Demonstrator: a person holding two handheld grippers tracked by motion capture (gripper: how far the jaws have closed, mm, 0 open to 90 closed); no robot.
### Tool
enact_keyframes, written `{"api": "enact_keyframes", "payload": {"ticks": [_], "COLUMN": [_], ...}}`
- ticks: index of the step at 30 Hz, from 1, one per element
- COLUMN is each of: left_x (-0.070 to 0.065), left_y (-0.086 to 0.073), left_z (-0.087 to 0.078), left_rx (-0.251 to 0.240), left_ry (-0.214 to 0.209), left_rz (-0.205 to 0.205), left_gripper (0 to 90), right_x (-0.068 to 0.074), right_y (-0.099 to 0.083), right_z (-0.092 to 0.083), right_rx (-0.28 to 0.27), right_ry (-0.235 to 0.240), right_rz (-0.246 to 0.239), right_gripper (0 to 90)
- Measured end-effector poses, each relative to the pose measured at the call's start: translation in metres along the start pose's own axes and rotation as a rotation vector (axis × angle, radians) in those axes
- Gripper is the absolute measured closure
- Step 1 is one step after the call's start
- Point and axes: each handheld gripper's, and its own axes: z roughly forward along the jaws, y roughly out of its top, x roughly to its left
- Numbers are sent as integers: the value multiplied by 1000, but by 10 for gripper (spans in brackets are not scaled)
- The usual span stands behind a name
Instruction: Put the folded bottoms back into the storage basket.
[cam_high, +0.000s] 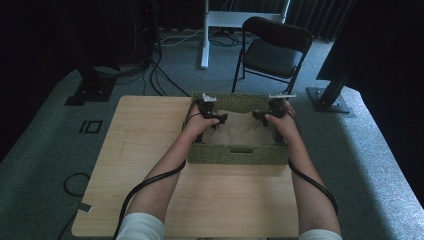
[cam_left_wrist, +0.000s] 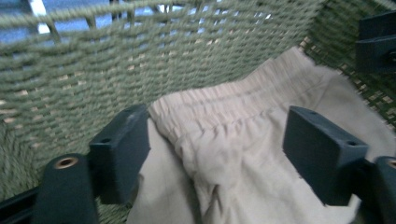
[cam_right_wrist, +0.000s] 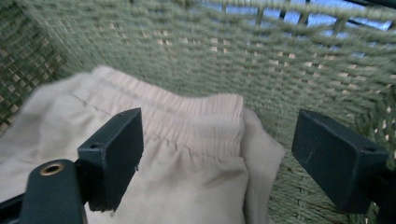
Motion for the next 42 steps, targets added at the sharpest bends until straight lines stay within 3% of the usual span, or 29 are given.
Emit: {"api": "enact_keyframes", "payload": {"ticks": [3, 8, 17, 30, 38, 42], "left_x": [-4, -13, -16, -22, -32, -37], "left_y": [5, 13, 17, 2, -5, -7], "left_z": [-8, -22, -45, -69, -84, -92], "left_rx": [-3, -27, -74, -63, -59, -73], "left_ry": [-8, -30, -25, -50, -92, -102], "left_rz": [22, 36, 26, 57, 78, 83], "left_gripper": [196, 196, 196, 196, 196, 196], "right_x": [2, 5, 13, 22, 26, 34], "right_y": [4, 7, 6, -2, -9, -16], "right_z": [-7, -20, -42, -55, -61, -68], "right_rx": [-15, -34, -70, -79, -86, -90], "right_ry": [-7, 27, 55, 65, 74, 91], "right_rz": [-8, 18, -20, -59, -67, -107], "right_gripper": [162, 162, 163, 162, 163, 163]}}
